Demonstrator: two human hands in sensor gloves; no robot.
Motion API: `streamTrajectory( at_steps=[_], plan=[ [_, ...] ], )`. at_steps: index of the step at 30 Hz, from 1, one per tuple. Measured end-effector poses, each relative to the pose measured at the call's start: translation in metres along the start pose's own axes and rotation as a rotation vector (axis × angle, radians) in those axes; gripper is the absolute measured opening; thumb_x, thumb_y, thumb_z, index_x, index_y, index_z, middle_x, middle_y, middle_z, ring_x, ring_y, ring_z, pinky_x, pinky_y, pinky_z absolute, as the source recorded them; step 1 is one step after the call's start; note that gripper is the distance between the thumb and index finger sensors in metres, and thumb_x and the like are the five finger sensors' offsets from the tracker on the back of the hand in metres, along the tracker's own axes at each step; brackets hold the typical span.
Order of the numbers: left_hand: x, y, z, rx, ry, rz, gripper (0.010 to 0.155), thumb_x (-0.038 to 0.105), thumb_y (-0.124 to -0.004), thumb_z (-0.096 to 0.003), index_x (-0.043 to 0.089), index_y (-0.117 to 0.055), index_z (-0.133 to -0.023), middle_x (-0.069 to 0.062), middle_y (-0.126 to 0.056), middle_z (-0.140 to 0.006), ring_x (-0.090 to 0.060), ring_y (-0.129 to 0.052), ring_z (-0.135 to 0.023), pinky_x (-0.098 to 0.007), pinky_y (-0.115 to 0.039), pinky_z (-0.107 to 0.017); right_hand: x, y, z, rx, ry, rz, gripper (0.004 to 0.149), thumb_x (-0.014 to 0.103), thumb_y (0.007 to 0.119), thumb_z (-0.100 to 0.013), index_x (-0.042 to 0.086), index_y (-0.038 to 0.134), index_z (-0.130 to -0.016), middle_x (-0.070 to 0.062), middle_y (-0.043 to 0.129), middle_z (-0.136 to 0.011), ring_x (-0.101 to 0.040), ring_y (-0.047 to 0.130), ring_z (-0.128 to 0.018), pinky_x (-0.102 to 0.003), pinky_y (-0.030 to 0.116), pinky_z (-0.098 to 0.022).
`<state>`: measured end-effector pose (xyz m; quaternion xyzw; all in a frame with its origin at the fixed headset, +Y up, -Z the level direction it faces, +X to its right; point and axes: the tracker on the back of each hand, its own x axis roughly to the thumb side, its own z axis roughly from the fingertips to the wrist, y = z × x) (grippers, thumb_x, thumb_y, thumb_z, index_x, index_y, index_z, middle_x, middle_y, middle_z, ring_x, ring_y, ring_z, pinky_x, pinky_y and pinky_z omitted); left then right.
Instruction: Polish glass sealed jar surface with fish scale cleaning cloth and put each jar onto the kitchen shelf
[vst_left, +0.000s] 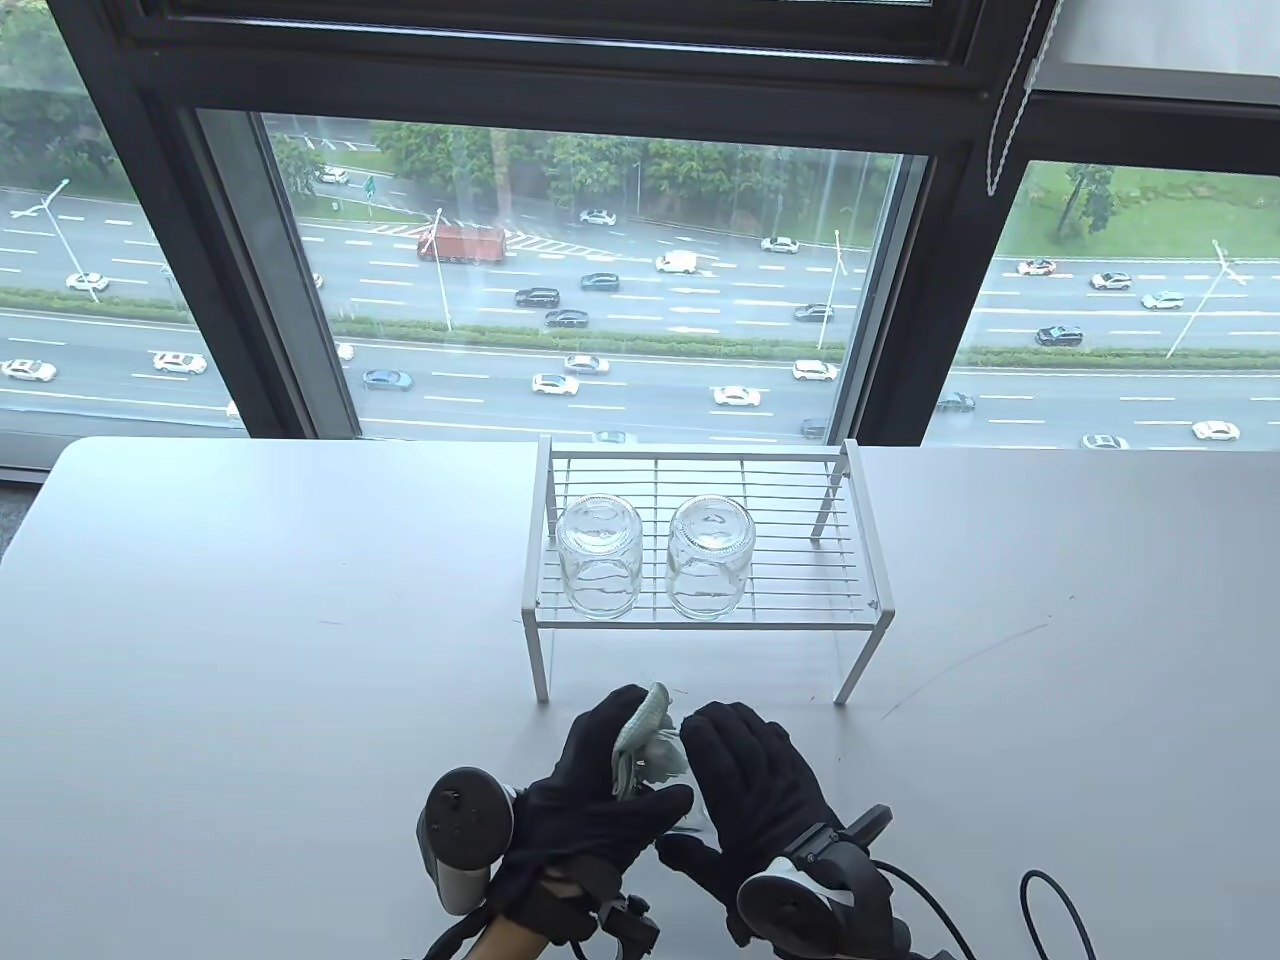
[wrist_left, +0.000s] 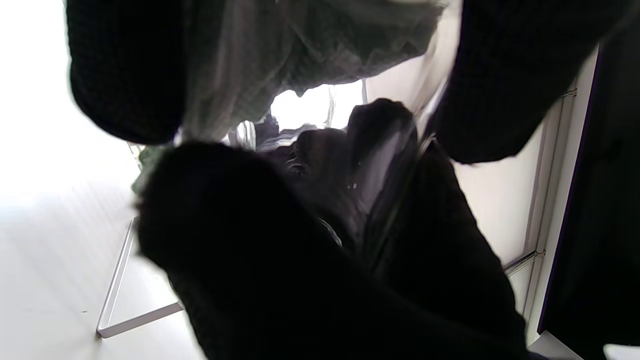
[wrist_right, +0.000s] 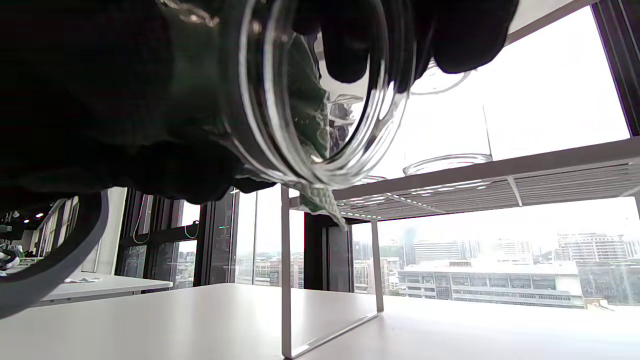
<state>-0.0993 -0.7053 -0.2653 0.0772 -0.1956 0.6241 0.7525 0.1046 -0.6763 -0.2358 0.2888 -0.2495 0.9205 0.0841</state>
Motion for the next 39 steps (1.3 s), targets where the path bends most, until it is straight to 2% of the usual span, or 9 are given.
streamTrajectory(
  at_steps=[2, 6, 8, 12, 18, 24, 30, 36, 39],
  plan=[
    [0.003, -0.002, 0.000, -0.017, -0.031, -0.059, 0.089, 0.062, -0.096, -0.0406, 0.030, -0.050, -0.110, -0.032, -0.061, -0.103, -0.055, -0.084, -0.076, -0.049, -0.094, -0.042, 0.001, 0.000, 0.002, -0.025, -0.032, 0.035, 0.106, 0.062, 0.092, -0.031, 0.012, 0.039, -0.108, -0.018, 0.062, -0.107, -0.041, 0.078, -0.090, -0.058, 0.068, -0.066],
    [0.006, -0.004, 0.000, -0.031, -0.078, -0.065, 0.088, 0.064, -0.093, -0.0422, 0.031, -0.047, -0.111, -0.030, -0.059, -0.105, -0.054, -0.082, -0.077, -0.049, -0.092, -0.044, 0.002, -0.004, 0.003, -0.052, -0.039, 0.013, 0.105, 0.060, 0.094, -0.031, 0.009, 0.041, -0.107, -0.021, 0.062, -0.104, -0.043, 0.079, -0.087, -0.060, 0.068, -0.065],
    [0.007, -0.004, 0.000, -0.032, -0.107, -0.101, 0.084, 0.066, -0.088, -0.0445, 0.033, -0.049, -0.111, -0.029, -0.058, -0.107, -0.054, -0.081, -0.080, -0.050, -0.091, -0.044, 0.000, -0.003, 0.002, -0.027, -0.017, -0.043, 0.106, 0.062, 0.093, -0.030, 0.007, 0.042, -0.106, -0.022, 0.065, -0.102, -0.042, 0.082, -0.085, -0.059, 0.071, -0.063],
    [0.003, -0.002, -0.002, -0.055, -0.128, -0.096, 0.073, 0.067, -0.078, -0.0484, 0.038, -0.054, -0.110, -0.026, -0.057, -0.112, -0.056, -0.077, -0.085, -0.052, -0.089, -0.044, -0.009, 0.002, 0.000, 0.042, 0.075, -0.239, 0.106, 0.064, 0.093, -0.029, 0.007, 0.046, -0.106, -0.021, 0.072, -0.099, -0.042, 0.087, -0.080, -0.059, 0.074, -0.061],
    [0.009, -0.002, -0.002, -0.066, -0.191, -0.079, 0.060, 0.059, -0.074, -0.0522, 0.040, -0.062, -0.108, -0.020, -0.056, -0.117, -0.060, -0.065, -0.096, -0.062, -0.079, -0.056, -0.024, 0.007, 0.000, 0.117, 0.198, -0.489, 0.106, 0.065, 0.093, -0.029, 0.008, 0.048, -0.106, -0.021, 0.076, -0.097, -0.042, 0.091, -0.076, -0.061, 0.073, -0.060],
    [0.012, -0.003, -0.002, -0.052, -0.244, -0.055, 0.059, 0.056, -0.073, -0.0529, 0.041, -0.060, -0.108, -0.016, -0.059, -0.119, -0.060, -0.062, -0.098, -0.061, -0.078, -0.057, -0.046, 0.018, 0.002, 0.219, 0.381, -0.951, 0.103, 0.067, 0.092, -0.031, 0.008, 0.053, -0.106, -0.022, 0.081, -0.094, -0.042, 0.094, -0.072, -0.061, 0.075, -0.058],
    [0.013, -0.002, -0.002, -0.053, -0.244, -0.013, 0.064, 0.058, -0.074, -0.0525, 0.037, -0.055, -0.110, -0.015, -0.062, -0.116, -0.059, -0.067, -0.096, -0.056, -0.081, -0.057, -0.056, 0.036, 0.006, 0.330, 0.469, -1.352, 0.101, 0.068, 0.090, -0.033, 0.008, 0.053, -0.106, -0.022, 0.081, -0.093, -0.042, 0.094, -0.071, -0.060, 0.075, -0.057],
    [0.010, 0.002, -0.003, -0.045, -0.226, 0.006, 0.069, 0.062, -0.074, -0.0508, 0.030, -0.056, -0.109, -0.017, -0.065, -0.114, -0.055, -0.077, -0.090, -0.052, -0.085, -0.055, -0.054, 0.045, 0.007, 0.403, 0.438, -1.501, 0.101, 0.071, 0.086, -0.035, 0.008, 0.053, -0.106, -0.020, 0.082, -0.093, -0.039, 0.096, -0.070, -0.058, 0.077, -0.056],
    [0.011, 0.005, -0.004, -0.038, -0.250, -0.043, 0.070, 0.066, -0.073, -0.0492, 0.028, -0.060, -0.107, -0.018, -0.069, -0.111, -0.053, -0.084, -0.085, -0.051, -0.087, -0.053, -0.054, 0.048, 0.007, 0.409, 0.425, -1.536, 0.099, 0.071, 0.086, -0.035, 0.010, 0.055, -0.107, -0.017, 0.085, -0.093, -0.039, 0.097, -0.070, -0.057, 0.077, -0.056]
  ],
)
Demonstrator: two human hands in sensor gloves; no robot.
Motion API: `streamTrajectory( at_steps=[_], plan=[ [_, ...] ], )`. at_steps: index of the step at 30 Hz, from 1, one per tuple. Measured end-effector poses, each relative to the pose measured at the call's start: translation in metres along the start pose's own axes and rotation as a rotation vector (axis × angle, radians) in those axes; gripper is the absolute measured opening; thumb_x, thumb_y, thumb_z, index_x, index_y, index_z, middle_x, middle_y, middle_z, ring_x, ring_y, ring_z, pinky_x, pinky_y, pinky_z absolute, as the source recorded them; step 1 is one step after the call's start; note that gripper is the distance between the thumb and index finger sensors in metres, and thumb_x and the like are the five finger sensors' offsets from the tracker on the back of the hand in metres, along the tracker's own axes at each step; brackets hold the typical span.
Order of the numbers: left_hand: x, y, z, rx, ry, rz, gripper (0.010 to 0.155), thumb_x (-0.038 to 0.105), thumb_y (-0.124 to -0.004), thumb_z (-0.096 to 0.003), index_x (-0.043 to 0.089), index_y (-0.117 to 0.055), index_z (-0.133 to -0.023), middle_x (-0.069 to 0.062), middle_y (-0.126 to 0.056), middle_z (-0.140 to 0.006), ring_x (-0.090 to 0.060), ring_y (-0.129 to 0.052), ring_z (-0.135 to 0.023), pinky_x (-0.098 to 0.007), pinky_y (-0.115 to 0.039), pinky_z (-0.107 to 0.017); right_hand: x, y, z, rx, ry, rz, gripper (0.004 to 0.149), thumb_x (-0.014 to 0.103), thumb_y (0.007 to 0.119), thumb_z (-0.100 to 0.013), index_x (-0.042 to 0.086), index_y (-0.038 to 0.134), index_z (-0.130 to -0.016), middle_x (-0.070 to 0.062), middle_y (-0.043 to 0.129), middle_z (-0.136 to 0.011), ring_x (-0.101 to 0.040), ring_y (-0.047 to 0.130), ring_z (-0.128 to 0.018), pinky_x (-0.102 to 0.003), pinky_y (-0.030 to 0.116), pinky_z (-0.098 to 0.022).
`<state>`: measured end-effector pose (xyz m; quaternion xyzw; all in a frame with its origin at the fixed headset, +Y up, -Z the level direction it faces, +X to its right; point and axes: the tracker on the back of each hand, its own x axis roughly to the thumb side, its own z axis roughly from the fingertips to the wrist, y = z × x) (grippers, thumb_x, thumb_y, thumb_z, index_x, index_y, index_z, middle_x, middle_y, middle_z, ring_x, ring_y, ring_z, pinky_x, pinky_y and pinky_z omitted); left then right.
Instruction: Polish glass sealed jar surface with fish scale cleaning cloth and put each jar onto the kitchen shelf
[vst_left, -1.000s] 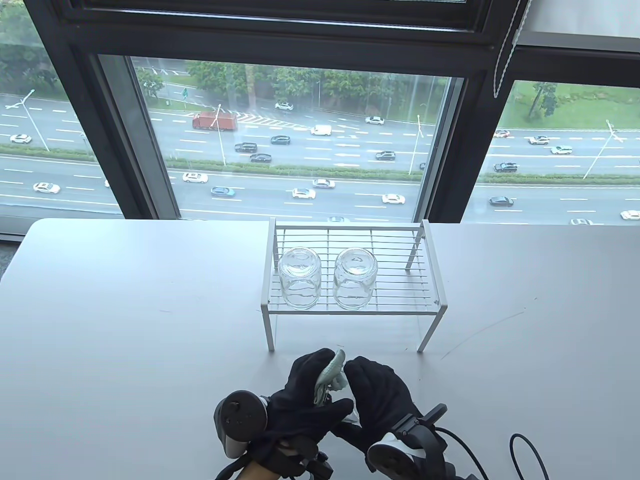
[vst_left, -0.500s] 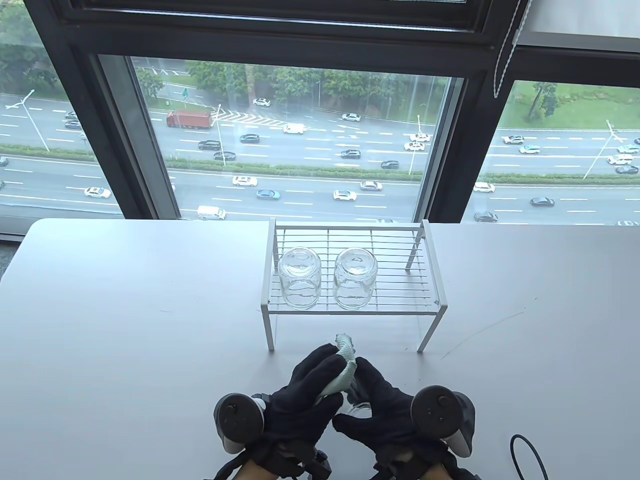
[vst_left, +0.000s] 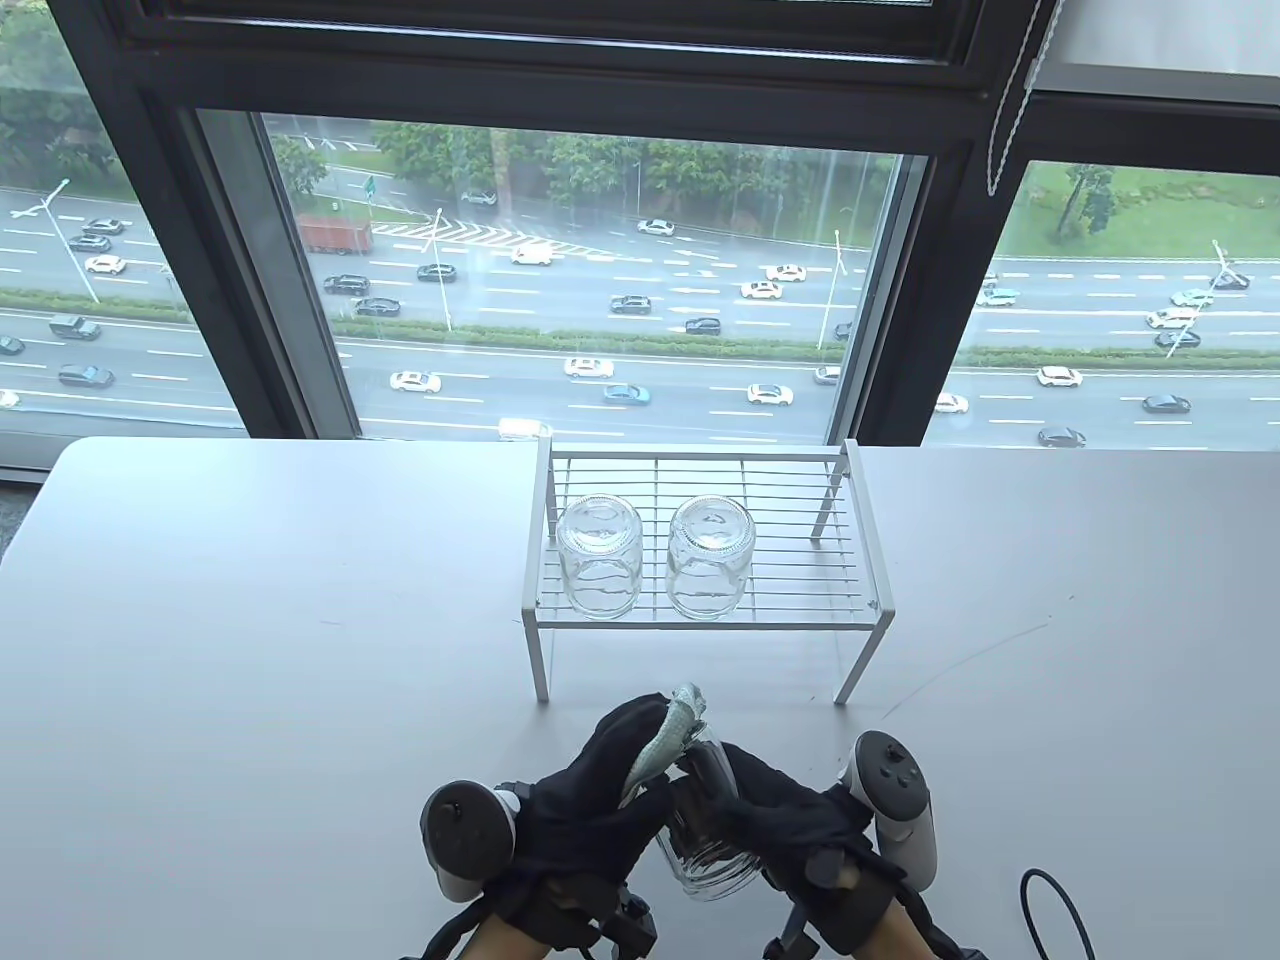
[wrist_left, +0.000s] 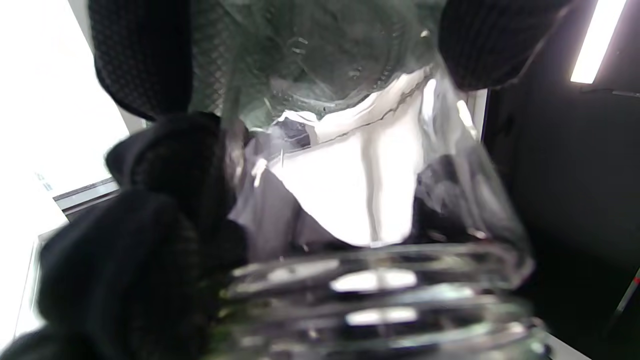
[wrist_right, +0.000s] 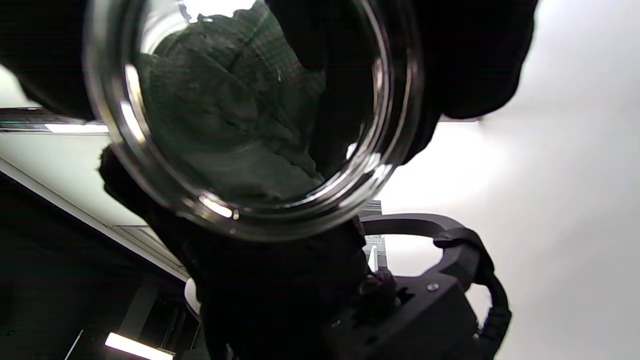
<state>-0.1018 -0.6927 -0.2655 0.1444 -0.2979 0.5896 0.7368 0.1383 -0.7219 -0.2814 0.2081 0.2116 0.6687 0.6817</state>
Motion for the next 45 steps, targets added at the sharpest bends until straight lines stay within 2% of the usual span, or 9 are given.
streamTrajectory(
  at_steps=[5, 8, 13, 17, 24, 28, 31, 38, 45],
  plan=[
    [0.000, 0.001, 0.000, -0.015, 0.002, 0.000, 0.075, 0.071, -0.072, -0.0462, 0.024, -0.065, -0.104, -0.021, -0.074, -0.107, -0.052, -0.089, -0.080, -0.050, -0.088, -0.050, -0.004, 0.001, -0.003, 0.120, 0.004, -0.030, 0.099, 0.071, 0.086, -0.035, 0.010, 0.056, -0.107, -0.014, 0.086, -0.096, -0.041, 0.092, -0.076, -0.059, 0.073, -0.060],
    [-0.001, 0.001, -0.001, -0.051, 0.010, -0.006, 0.077, 0.074, -0.071, -0.0448, 0.023, -0.069, -0.102, -0.023, -0.077, -0.105, -0.052, -0.090, -0.077, -0.050, -0.089, -0.048, -0.002, 0.003, -0.003, 0.158, -0.005, 0.070, 0.102, 0.071, 0.090, -0.033, 0.011, 0.055, -0.108, -0.010, 0.086, -0.097, -0.041, 0.087, -0.082, -0.060, 0.069, -0.063],
    [0.002, 0.005, -0.004, -0.091, -0.036, -0.080, 0.080, 0.076, -0.072, -0.0420, 0.022, -0.073, -0.102, -0.024, -0.080, -0.101, -0.051, -0.092, -0.074, -0.049, -0.089, -0.048, 0.011, 0.006, -0.001, 0.068, -0.100, 0.377, 0.107, 0.070, 0.095, -0.028, 0.014, 0.053, -0.108, -0.005, 0.083, -0.100, -0.038, 0.078, -0.090, -0.062, 0.062, -0.067],
    [0.005, 0.005, -0.004, -0.102, -0.043, -0.136, 0.081, 0.074, -0.074, -0.0414, 0.020, -0.071, -0.102, -0.025, -0.081, -0.099, -0.050, -0.094, -0.072, -0.048, -0.090, -0.046, 0.013, 0.006, 0.001, 0.024, -0.116, 0.437, 0.107, 0.066, 0.098, -0.027, 0.013, 0.051, -0.108, -0.007, 0.081, -0.101, -0.039, 0.084, -0.084, -0.063, 0.062, -0.067],
    [0.008, 0.010, -0.005, -0.066, -0.052, -0.231, 0.077, 0.066, -0.080, -0.0430, 0.015, -0.071, -0.100, -0.026, -0.086, -0.093, -0.047, -0.099, -0.065, -0.045, -0.093, -0.042, 0.018, 0.004, 0.008, -0.160, -0.161, 0.592, 0.109, 0.065, 0.100, -0.025, 0.010, 0.051, -0.106, -0.012, 0.080, -0.098, -0.040, 0.088, -0.080, -0.064, 0.062, -0.067],
    [0.003, 0.017, -0.006, -0.034, 0.004, -0.167, 0.060, 0.049, -0.083, -0.0497, 0.013, -0.075, -0.096, -0.025, -0.092, -0.087, -0.045, -0.103, -0.059, -0.043, -0.096, -0.036, 0.020, 0.000, 0.010, -0.234, -0.170, 0.690, 0.109, 0.065, 0.100, -0.025, 0.010, 0.051, -0.106, -0.012, 0.079, -0.099, -0.039, 0.088, -0.080, -0.063, 0.062, -0.067],
    [-0.002, 0.026, -0.007, -0.028, 0.051, -0.161, 0.053, 0.045, -0.084, -0.0500, 0.013, -0.079, -0.092, -0.024, -0.096, -0.082, -0.044, -0.106, -0.054, -0.043, -0.097, -0.032, 0.024, -0.006, 0.013, -0.300, -0.180, 0.747, 0.110, 0.064, 0.099, -0.025, 0.009, 0.048, -0.106, -0.012, 0.077, -0.100, -0.039, 0.087, -0.081, -0.063, 0.062, -0.068],
    [-0.016, 0.028, -0.009, -0.194, 0.185, -0.382, 0.053, 0.044, -0.084, -0.0496, 0.013, -0.080, -0.092, -0.024, -0.096, -0.083, -0.045, -0.105, -0.055, -0.044, -0.096, -0.032, 0.043, -0.029, 0.026, -0.489, -0.242, 0.787, 0.113, 0.062, 0.100, -0.025, 0.009, 0.043, -0.107, -0.013, 0.073, -0.101, -0.038, 0.088, -0.082, -0.063, 0.058, -0.070],
    [-0.026, 0.026, -0.008, -0.268, 0.271, -0.392, 0.053, 0.044, -0.084, -0.0497, 0.013, -0.080, -0.093, -0.025, -0.095, -0.084, -0.046, -0.104, -0.056, -0.046, -0.095, -0.033, 0.058, -0.054, 0.030, -0.611, -0.253, 0.828, 0.112, 0.060, 0.101, -0.026, 0.010, 0.042, -0.107, -0.012, 0.071, -0.103, -0.038, 0.087, -0.085, -0.063, 0.053, -0.072]
  ],
)
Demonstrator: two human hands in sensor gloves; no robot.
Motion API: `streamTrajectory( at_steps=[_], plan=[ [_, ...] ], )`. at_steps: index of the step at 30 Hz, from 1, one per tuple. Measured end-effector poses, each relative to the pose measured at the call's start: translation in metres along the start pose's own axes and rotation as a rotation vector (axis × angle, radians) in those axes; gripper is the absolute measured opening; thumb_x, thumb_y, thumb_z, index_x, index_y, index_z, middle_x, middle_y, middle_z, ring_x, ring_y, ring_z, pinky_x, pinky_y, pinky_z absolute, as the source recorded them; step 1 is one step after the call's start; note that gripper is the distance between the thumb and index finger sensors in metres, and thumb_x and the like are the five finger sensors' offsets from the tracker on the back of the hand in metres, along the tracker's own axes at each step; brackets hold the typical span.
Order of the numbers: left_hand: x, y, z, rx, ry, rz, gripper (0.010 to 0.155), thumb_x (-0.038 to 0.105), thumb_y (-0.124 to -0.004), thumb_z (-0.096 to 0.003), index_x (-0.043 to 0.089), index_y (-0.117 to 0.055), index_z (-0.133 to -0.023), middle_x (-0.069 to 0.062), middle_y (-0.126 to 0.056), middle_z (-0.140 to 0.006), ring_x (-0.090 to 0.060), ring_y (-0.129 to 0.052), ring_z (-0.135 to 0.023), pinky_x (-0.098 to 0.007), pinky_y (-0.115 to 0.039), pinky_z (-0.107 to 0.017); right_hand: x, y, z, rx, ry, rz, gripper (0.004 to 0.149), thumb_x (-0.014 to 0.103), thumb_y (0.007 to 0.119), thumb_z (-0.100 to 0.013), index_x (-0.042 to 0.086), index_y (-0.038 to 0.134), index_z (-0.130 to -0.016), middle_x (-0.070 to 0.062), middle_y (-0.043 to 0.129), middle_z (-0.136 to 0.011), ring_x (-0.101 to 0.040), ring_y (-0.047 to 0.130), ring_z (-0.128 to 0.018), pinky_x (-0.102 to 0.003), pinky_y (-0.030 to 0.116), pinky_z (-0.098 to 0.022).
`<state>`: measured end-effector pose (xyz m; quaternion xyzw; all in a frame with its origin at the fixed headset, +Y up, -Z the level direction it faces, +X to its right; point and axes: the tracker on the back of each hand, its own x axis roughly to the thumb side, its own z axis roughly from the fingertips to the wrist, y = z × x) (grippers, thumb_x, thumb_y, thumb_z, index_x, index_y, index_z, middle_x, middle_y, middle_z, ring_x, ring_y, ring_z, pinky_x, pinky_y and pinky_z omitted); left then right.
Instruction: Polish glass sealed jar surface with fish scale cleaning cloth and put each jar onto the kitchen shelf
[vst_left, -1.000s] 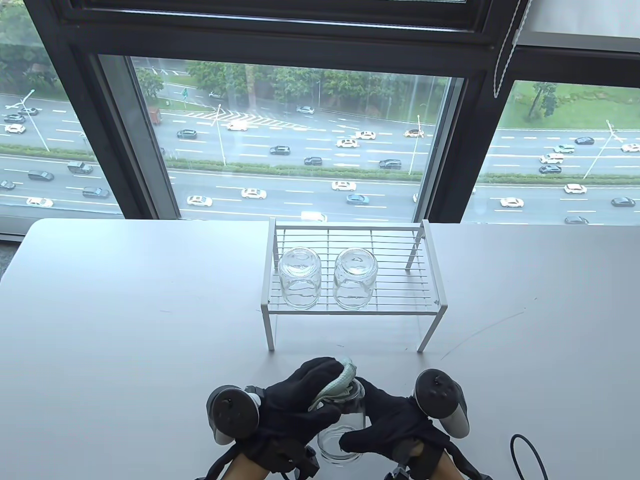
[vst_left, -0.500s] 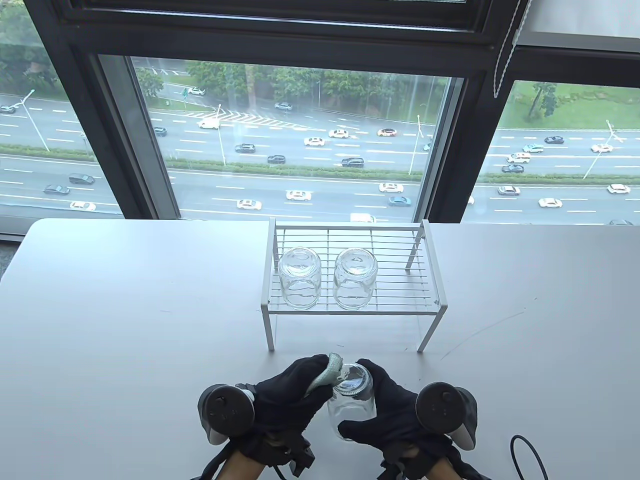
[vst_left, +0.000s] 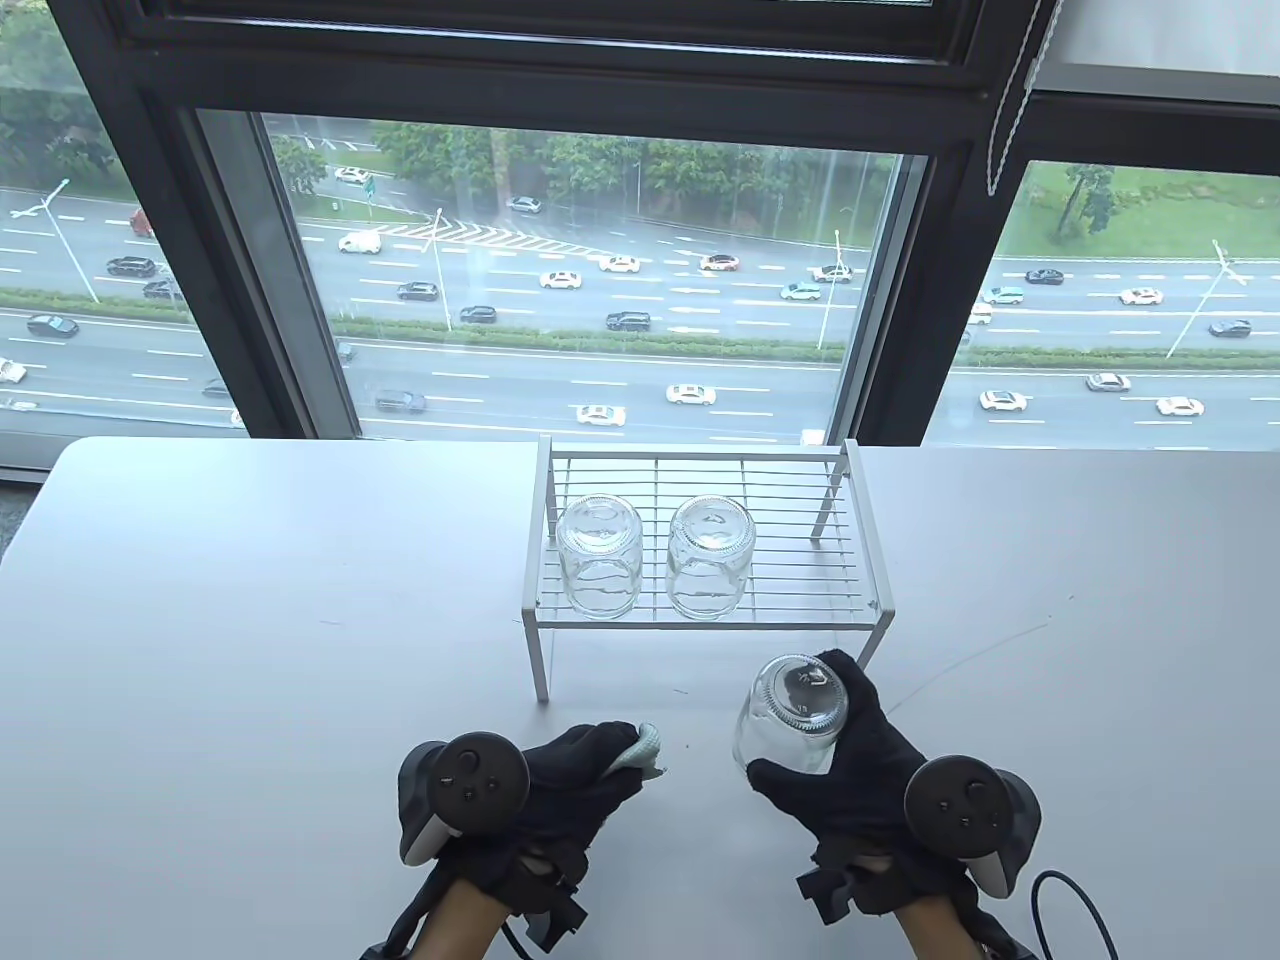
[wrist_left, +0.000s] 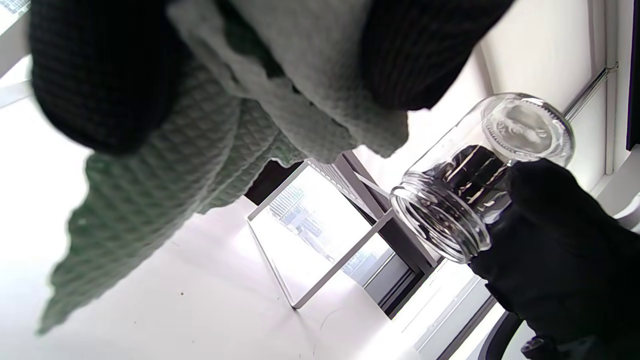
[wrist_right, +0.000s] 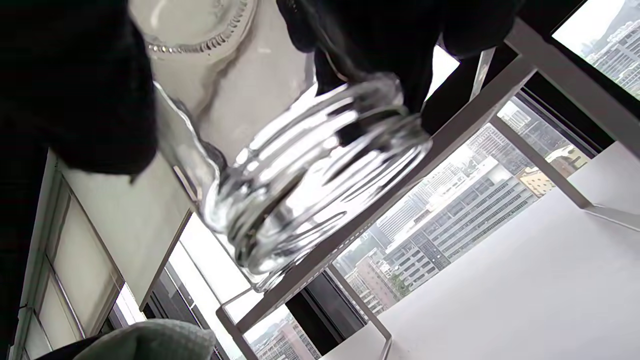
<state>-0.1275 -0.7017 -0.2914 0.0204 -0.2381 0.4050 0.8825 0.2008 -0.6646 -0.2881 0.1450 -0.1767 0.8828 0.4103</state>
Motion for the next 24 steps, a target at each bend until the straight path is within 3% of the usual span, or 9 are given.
streamTrajectory(
  at_steps=[11, 24],
  plan=[
    [-0.002, -0.002, -0.001, -0.043, 0.007, 0.006, 0.054, 0.045, -0.083, -0.0498, 0.013, -0.080, -0.093, -0.026, -0.094, -0.084, -0.047, -0.104, -0.056, -0.046, -0.095, -0.033, -0.003, -0.030, -0.061, -0.104, 0.013, 0.099, 0.112, 0.058, 0.101, -0.027, 0.012, 0.039, -0.108, -0.010, 0.068, -0.105, -0.038, 0.084, -0.088, -0.063, 0.048, -0.074],
    [-0.003, 0.000, -0.001, -0.045, 0.020, 0.011, 0.054, 0.045, -0.082, -0.0499, 0.013, -0.079, -0.093, -0.026, -0.094, -0.085, -0.047, -0.104, -0.056, -0.046, -0.095, -0.034, -0.029, -0.001, -0.115, -0.124, 0.155, 0.202, 0.111, 0.059, 0.100, -0.028, 0.013, 0.037, -0.107, -0.009, 0.067, -0.105, -0.037, 0.084, -0.088, -0.061, 0.045, -0.075]
  ],
)
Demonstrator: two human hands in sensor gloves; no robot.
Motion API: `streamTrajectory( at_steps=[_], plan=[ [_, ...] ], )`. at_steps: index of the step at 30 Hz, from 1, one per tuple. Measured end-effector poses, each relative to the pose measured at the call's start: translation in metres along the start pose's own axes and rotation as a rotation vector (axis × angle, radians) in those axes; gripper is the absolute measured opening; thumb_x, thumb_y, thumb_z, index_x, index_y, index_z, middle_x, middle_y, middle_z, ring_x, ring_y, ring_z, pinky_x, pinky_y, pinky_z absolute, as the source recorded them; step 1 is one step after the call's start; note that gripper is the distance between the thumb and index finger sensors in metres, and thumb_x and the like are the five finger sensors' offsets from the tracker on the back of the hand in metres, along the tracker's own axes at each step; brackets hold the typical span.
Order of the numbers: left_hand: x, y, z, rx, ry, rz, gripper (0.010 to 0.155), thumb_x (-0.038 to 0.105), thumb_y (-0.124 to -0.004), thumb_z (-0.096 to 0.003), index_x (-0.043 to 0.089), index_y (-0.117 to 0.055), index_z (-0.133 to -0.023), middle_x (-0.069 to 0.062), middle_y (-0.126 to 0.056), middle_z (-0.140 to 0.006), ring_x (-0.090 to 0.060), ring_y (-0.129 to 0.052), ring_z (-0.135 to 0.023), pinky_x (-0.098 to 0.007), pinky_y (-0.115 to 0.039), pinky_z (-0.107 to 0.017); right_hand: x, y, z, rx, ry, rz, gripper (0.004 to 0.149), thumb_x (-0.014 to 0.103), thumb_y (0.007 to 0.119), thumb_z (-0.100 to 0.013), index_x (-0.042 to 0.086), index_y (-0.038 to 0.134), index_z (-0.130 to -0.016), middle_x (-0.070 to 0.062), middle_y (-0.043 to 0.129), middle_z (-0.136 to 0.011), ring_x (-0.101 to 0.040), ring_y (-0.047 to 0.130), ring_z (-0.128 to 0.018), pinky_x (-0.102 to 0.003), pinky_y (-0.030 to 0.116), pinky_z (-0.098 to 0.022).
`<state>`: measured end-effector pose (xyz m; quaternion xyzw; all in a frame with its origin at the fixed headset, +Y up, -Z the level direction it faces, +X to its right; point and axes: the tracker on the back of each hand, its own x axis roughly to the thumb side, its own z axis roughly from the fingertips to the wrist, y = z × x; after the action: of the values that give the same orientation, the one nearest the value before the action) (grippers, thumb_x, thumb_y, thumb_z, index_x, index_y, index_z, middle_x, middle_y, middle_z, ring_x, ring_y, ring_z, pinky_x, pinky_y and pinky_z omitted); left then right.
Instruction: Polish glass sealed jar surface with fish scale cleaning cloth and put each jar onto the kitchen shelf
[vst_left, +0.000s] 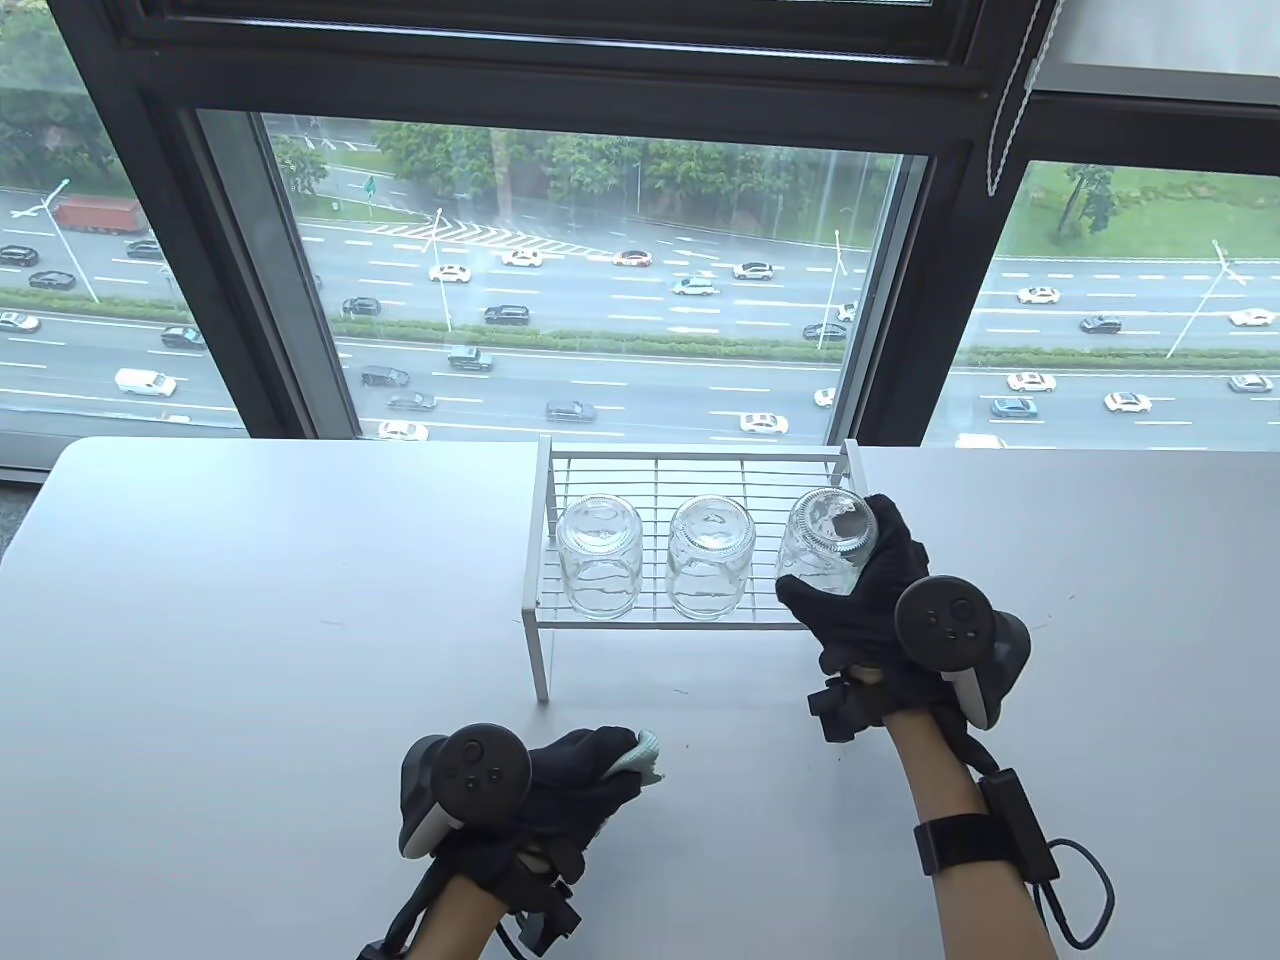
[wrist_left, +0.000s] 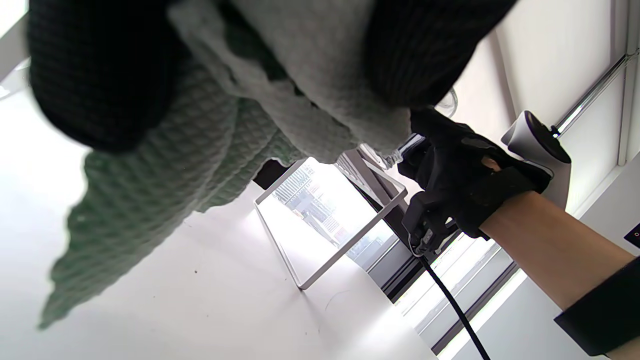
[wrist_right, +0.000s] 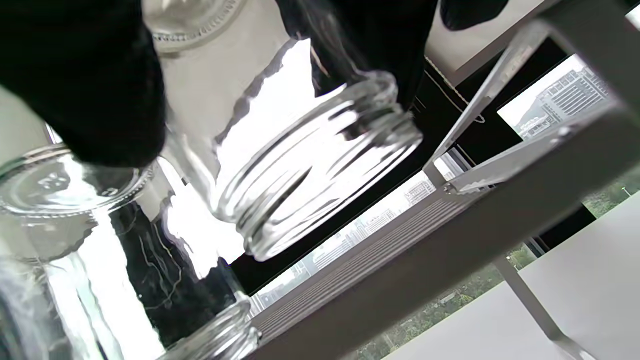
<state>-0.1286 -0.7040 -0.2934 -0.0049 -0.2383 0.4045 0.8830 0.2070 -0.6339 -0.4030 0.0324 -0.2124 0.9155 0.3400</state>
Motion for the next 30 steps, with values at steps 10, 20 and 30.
streamTrajectory(
  at_steps=[10, 20, 30],
  plan=[
    [-0.001, 0.001, -0.001, -0.001, 0.001, -0.004, 0.054, 0.045, -0.082, -0.0501, 0.013, -0.079, -0.093, -0.026, -0.094, -0.085, -0.047, -0.103, -0.057, -0.047, -0.094, -0.034, -0.008, 0.016, -0.005, 0.040, 0.051, 0.029, 0.110, 0.057, 0.101, -0.027, 0.013, 0.039, -0.107, -0.010, 0.070, -0.104, -0.042, 0.084, -0.085, -0.061, 0.042, -0.076],
    [-0.002, 0.002, 0.000, 0.001, 0.013, 0.000, 0.054, 0.045, -0.082, -0.0502, 0.013, -0.079, -0.093, -0.026, -0.093, -0.085, -0.047, -0.103, -0.057, -0.047, -0.094, -0.034, -0.010, 0.014, -0.003, 0.046, 0.042, 0.030, 0.111, 0.058, 0.100, -0.027, 0.012, 0.039, -0.107, -0.011, 0.071, -0.104, -0.043, 0.084, -0.085, -0.058, 0.046, -0.076],
    [-0.005, 0.005, -0.001, 0.007, 0.030, 0.003, 0.054, 0.045, -0.082, -0.0502, 0.013, -0.079, -0.094, -0.026, -0.093, -0.086, -0.048, -0.103, -0.058, -0.047, -0.094, -0.034, -0.010, -0.005, 0.009, 0.057, 0.047, -0.075, 0.114, 0.061, 0.094, -0.031, 0.009, 0.030, -0.109, -0.021, 0.051, -0.113, -0.043, 0.069, -0.098, -0.062, 0.042, -0.075]
  ],
)
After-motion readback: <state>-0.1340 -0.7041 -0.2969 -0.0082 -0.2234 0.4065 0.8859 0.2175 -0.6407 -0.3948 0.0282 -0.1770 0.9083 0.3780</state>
